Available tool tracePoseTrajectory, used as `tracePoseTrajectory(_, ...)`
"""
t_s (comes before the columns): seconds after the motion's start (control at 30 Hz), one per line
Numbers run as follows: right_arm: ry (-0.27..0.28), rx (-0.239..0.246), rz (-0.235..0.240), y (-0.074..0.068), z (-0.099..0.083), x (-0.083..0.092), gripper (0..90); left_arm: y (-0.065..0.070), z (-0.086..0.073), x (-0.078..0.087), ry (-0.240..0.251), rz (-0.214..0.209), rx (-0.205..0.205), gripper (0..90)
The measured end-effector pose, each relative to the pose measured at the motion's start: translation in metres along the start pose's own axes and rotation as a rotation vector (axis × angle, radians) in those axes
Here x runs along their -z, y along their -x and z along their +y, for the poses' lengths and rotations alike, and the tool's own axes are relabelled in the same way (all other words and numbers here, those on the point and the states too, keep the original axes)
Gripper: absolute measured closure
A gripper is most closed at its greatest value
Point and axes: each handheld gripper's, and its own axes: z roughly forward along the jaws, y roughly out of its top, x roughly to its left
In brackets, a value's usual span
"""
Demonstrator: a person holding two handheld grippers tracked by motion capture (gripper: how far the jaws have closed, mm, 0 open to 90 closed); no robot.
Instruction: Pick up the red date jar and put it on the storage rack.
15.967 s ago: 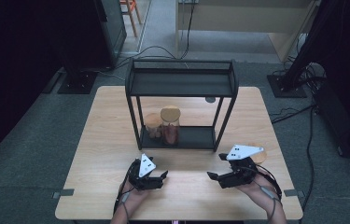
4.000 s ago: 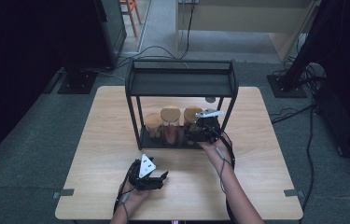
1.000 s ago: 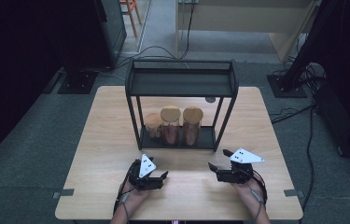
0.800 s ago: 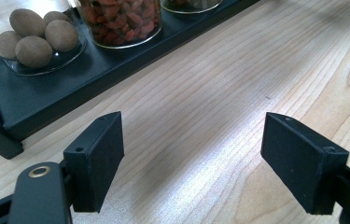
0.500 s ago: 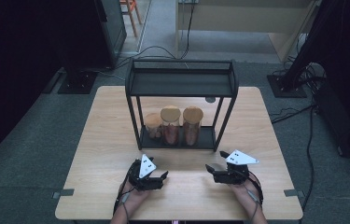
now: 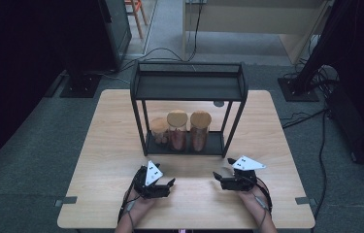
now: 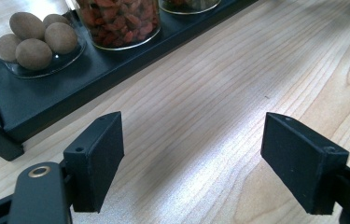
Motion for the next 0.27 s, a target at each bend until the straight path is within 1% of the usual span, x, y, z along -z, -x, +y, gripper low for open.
tracePoseTrajectory(0.13,-0.010,0.000,0.000,0.0000,-0.0007,-0.0014,19.0,0.0001,0.0000,0.0000,0.001,0.000,0.003,21.5)
tracePoseTrajectory(0.27,-0.003,0.007,0.005,-0.0011,-0.0005,-0.0009,19.0,0.0000,0.0000,-0.0001,0.001,-0.001,0.004,21.6)
